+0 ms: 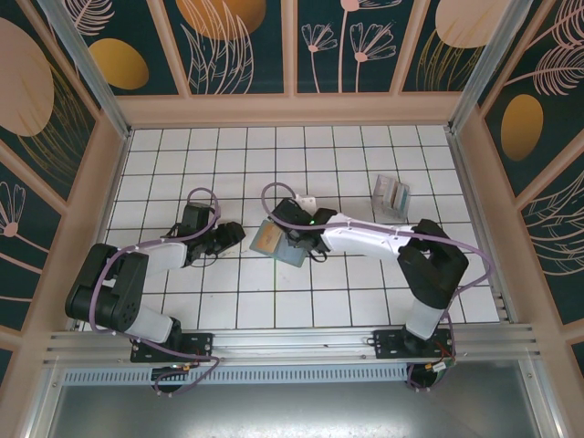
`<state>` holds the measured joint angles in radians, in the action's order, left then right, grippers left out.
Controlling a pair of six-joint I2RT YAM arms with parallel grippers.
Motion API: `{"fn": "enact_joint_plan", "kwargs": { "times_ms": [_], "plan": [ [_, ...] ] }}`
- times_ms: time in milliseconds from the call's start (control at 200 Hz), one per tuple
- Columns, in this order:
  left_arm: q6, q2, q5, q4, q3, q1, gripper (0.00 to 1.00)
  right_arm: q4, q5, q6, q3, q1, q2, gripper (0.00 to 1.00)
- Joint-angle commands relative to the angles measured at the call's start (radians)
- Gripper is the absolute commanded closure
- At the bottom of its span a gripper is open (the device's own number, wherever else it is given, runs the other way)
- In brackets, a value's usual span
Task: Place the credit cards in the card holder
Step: Move the card holder to the center of the table.
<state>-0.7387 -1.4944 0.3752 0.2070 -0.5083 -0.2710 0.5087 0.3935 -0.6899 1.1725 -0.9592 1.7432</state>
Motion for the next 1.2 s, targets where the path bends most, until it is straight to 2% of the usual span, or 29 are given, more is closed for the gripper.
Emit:
{"fn": "enact_joint_plan", "kwargs": {
  "times_ms": [0,280,430,515,701,796,901,996,1041,1196],
  "plan": [
    [0.002,-0.018,0.065,0.042,0.010,-0.008,0.47,-0.029,-0.075,-0.030,-0.046,0.016,0.009,0.59],
    [0.021,-0.038,0.044,0.015,-0.029,-0.007,0.50,-0.031,-0.063,-0.028,-0.095,0.017,0.064,0.54],
    [0.022,-0.039,0.016,0.011,-0.025,-0.008,0.52,0.006,0.053,-0.077,-0.118,0.019,0.091,0.53],
    [0.020,-0.044,0.025,0.009,-0.030,-0.009,0.54,-0.002,0.129,-0.151,-0.169,0.023,0.046,0.53],
    [-0.016,-0.012,0.018,0.036,-0.009,-0.034,0.56,-0.015,0.206,-0.271,-0.268,0.034,-0.125,0.56],
    [-0.031,-0.012,0.015,0.047,-0.007,-0.055,0.52,-0.044,0.168,-0.265,-0.293,0.045,-0.186,0.61],
    [-0.060,-0.018,0.037,0.109,0.006,-0.083,0.51,-0.086,0.070,-0.247,-0.293,0.043,-0.230,0.63],
    [-0.056,-0.044,0.047,0.106,-0.019,-0.113,0.51,-0.094,-0.008,-0.282,-0.280,0.046,-0.239,0.55],
    [-0.051,-0.056,0.041,0.099,-0.027,-0.122,0.50,-0.083,-0.033,-0.301,-0.263,0.047,-0.222,0.47],
    [-0.046,-0.080,0.040,0.110,-0.035,-0.128,0.51,0.002,-0.031,-0.390,-0.204,0.057,-0.106,0.46]
  ]
}}
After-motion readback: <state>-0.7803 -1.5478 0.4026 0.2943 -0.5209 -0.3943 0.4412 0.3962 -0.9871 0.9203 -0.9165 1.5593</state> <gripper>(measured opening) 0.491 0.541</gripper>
